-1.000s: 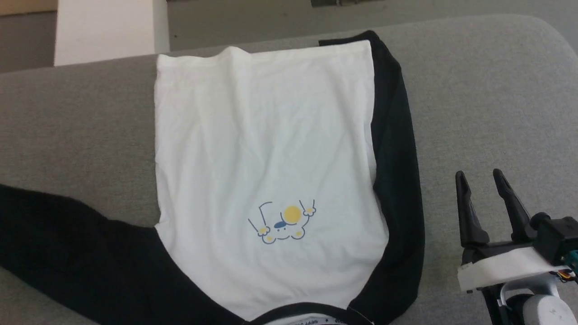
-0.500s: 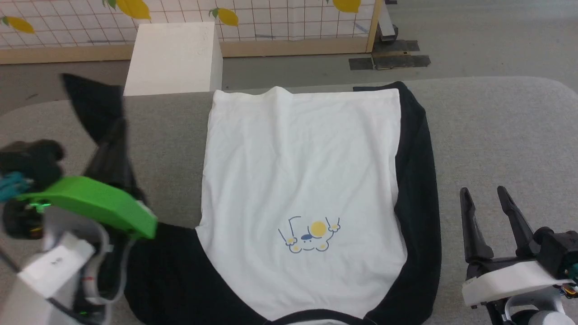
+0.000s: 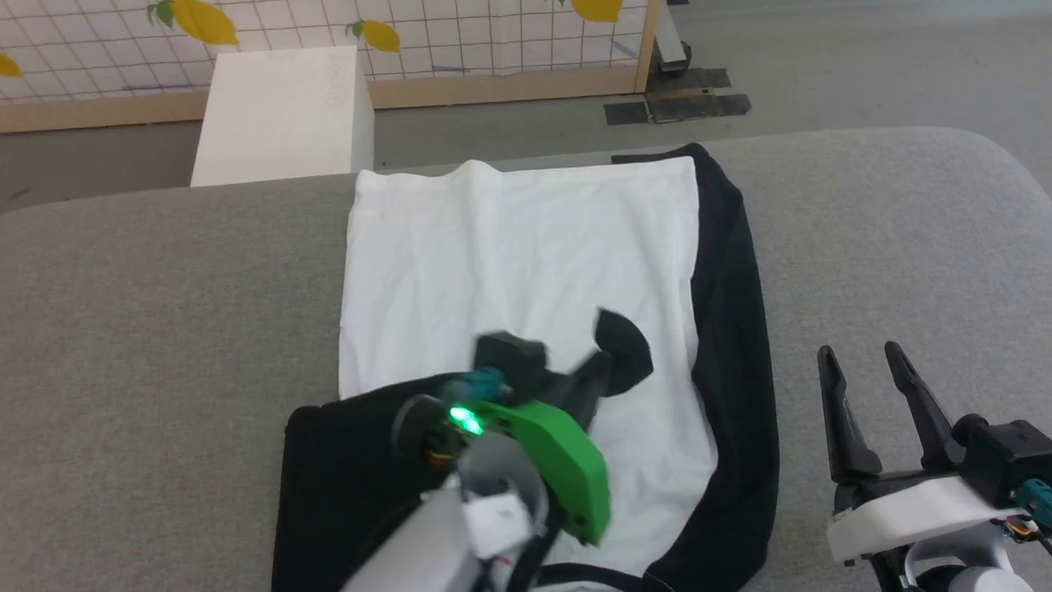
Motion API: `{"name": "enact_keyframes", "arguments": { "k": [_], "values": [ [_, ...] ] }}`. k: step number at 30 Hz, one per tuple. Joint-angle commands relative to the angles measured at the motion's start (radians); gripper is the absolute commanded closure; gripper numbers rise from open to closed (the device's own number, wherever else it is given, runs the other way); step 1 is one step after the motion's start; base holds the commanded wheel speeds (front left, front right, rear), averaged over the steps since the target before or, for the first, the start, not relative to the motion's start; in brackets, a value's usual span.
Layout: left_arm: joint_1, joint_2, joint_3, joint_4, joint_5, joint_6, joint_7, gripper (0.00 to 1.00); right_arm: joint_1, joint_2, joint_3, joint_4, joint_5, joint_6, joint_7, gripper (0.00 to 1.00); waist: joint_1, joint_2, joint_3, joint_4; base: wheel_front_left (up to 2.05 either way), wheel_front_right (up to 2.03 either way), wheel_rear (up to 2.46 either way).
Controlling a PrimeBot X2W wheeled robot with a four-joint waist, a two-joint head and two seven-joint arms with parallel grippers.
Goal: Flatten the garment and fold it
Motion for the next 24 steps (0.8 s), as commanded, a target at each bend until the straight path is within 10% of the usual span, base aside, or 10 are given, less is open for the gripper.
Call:
{"name": "enact_keyframes", "arguments": {
  "k": [1,17,18,19,24],
  "values": [
    [-0.02,-0.012,-0.023,0.041,0.018,-0.012,-0.01,1.0,0.004,0.001,0.0,0.002,-0.001,-0.002,0.003,0.0,0.0001,-0.0001,0.007,-0.009,0.0,0.0,0.0],
    [-0.092,-0.066,-0.36,0.421,-0.09,-0.106,-0.018,0.98,-0.013,0.001,0.033,0.026,0.004,-0.002,0.008,0.0,0.0001,-0.0001,0.015,-0.032,0.0,0.0,0.0],
    [-0.097,-0.066,-0.382,0.437,-0.108,-0.104,-0.006,0.37,-0.014,0.001,0.036,0.028,0.004,-0.002,0.009,0.0,0.0001,-0.0001,0.014,-0.033,0.0,0.0,0.0],
    [-0.103,-0.066,-0.397,0.447,-0.119,-0.103,-0.001,0.0,-0.015,0.001,0.038,0.029,0.005,-0.002,0.009,0.0,0.0001,-0.0001,0.013,-0.034,0.0,0.0,0.0],
    [-0.128,-0.066,-0.371,0.435,-0.227,-0.091,-0.082,0.0,-0.014,0.001,0.029,0.03,0.002,-0.002,0.01,0.0,0.0001,-0.0001,0.014,-0.017,0.0,0.0,0.0]
  ]
}}
